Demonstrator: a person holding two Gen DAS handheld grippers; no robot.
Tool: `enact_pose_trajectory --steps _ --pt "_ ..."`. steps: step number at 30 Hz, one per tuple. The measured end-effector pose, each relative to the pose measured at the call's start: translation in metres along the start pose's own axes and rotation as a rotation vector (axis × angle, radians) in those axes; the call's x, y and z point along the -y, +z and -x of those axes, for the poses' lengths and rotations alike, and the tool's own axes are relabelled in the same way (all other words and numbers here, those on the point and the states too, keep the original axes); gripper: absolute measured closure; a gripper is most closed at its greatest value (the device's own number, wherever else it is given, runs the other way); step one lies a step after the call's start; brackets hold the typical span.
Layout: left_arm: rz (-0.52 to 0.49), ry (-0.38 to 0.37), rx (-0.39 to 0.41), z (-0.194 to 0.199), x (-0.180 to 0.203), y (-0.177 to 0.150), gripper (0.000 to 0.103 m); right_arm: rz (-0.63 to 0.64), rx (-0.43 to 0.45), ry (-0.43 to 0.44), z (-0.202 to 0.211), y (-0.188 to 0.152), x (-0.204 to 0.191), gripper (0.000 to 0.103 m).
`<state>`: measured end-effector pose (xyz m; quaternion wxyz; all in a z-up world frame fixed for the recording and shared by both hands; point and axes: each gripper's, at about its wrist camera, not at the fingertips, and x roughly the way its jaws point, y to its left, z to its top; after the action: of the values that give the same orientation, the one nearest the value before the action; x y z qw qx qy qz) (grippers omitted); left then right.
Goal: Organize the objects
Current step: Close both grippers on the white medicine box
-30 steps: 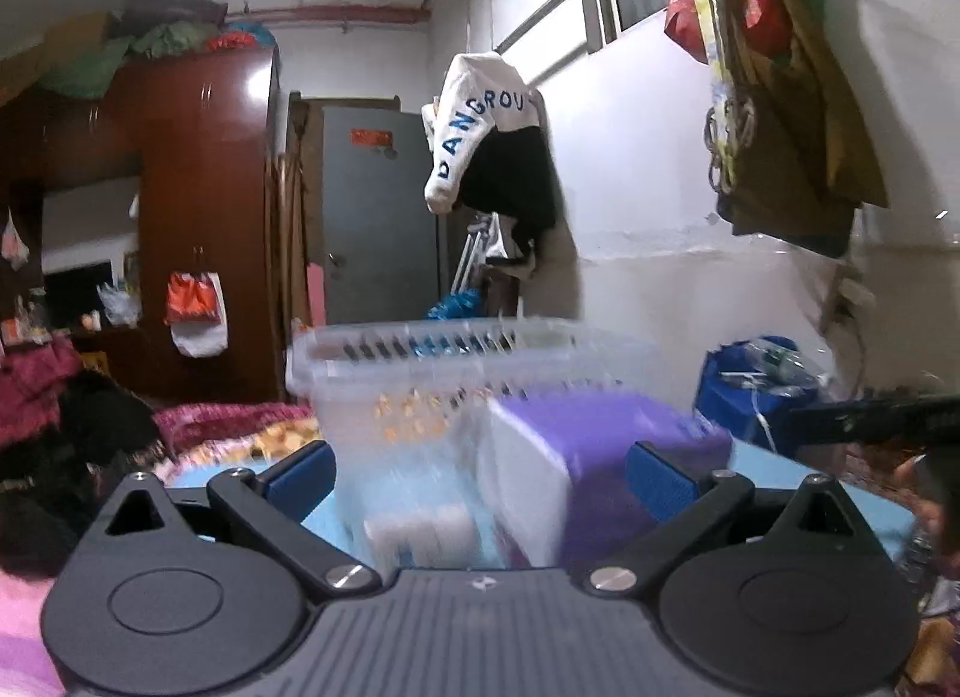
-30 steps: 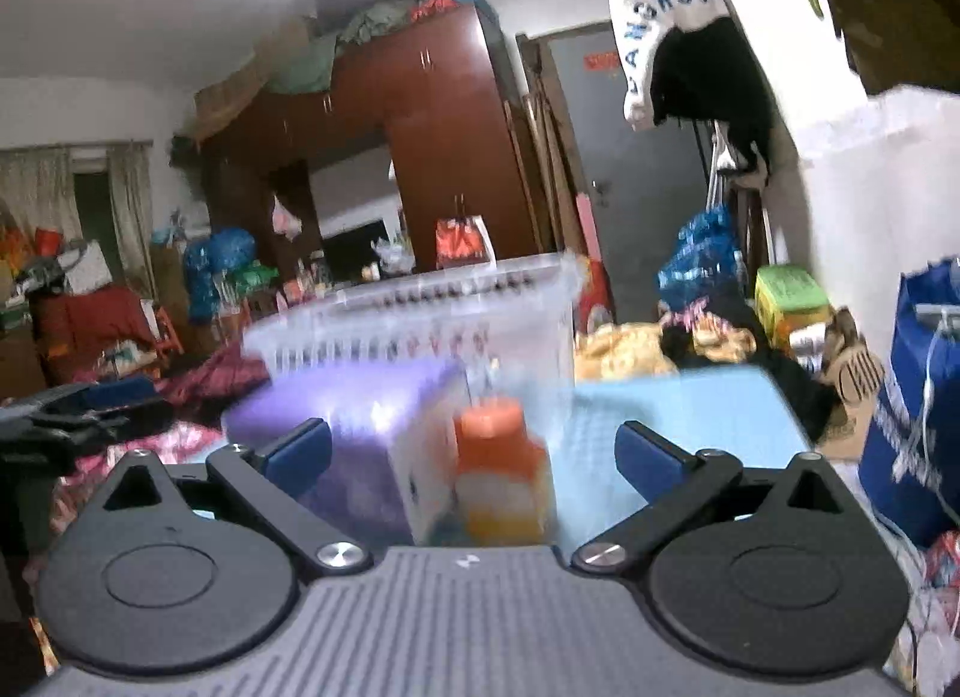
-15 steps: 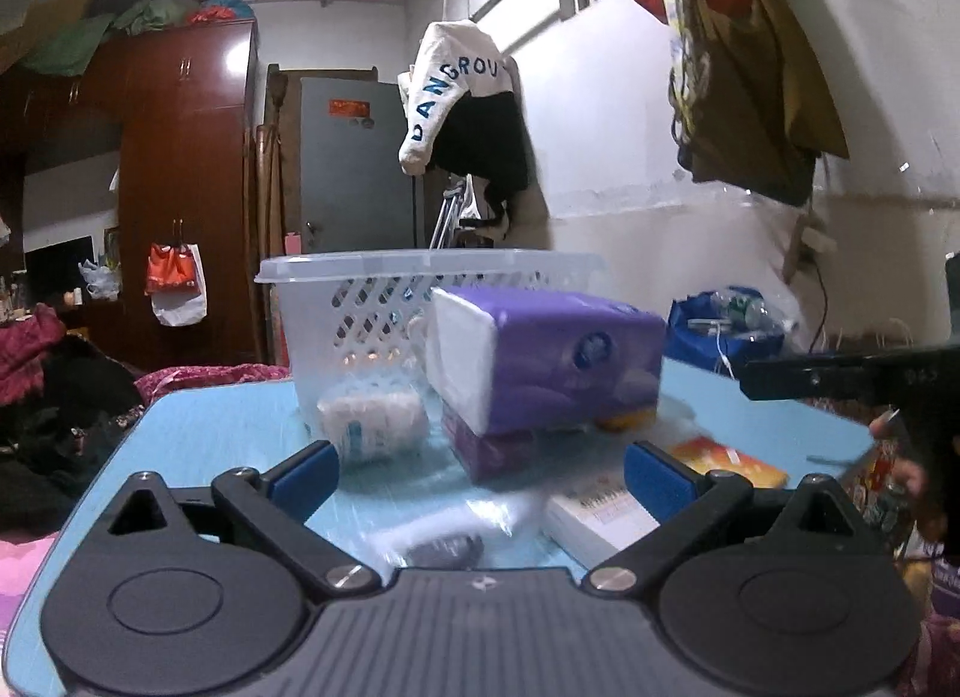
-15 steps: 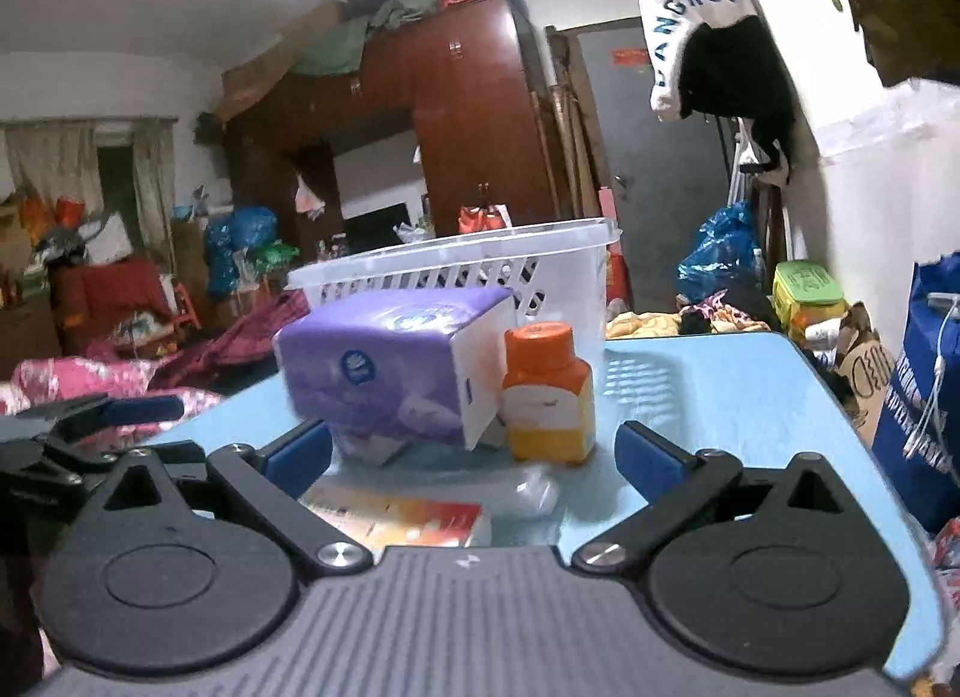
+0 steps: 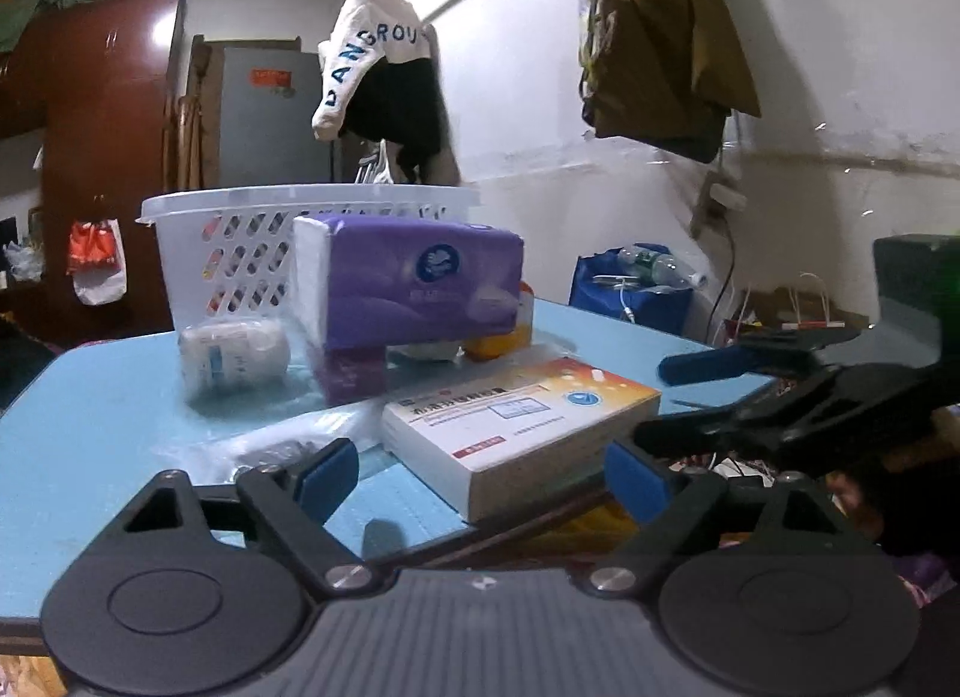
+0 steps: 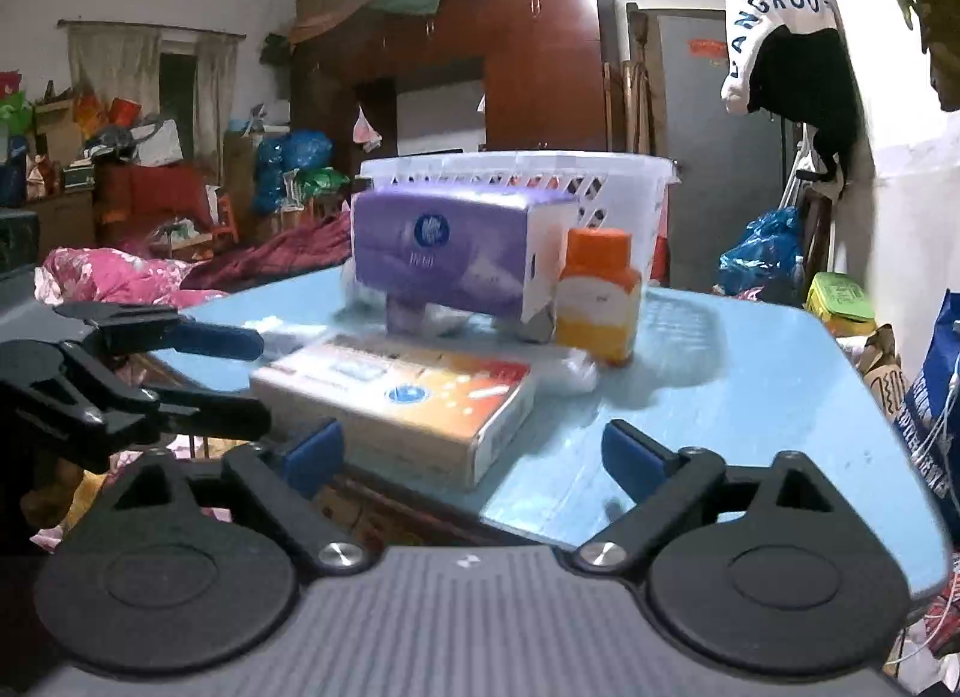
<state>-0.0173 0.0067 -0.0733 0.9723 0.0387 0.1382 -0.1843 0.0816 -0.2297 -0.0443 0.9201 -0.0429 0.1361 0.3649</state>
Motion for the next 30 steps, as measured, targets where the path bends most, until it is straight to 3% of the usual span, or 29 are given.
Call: enact_pose_trajectory --steps 4,8,20,30 --pt "-0.004 -0.001 0.007 -0.002 0.002 -0.003 0.011 -0.008 0.0 0.025 -0.002 -0.006 0.0 0.015" --pt "0.003 0.007 -0.01 -0.008 0.002 -0.003 0.022 -0.007 0.006 0.05 0.0 -0.014 0.002 0.018" --pt "-0.001 -0.018 -0.016 -0.014 0.003 -0.006 0.043 0.014 0.019 0.103 0.001 -0.016 0.004 0.048" --pt "-0.022 -0.001 0.002 -0.012 0.008 -0.007 0.046 0.04 0.035 0.087 0.003 -0.016 -0.002 0.05"
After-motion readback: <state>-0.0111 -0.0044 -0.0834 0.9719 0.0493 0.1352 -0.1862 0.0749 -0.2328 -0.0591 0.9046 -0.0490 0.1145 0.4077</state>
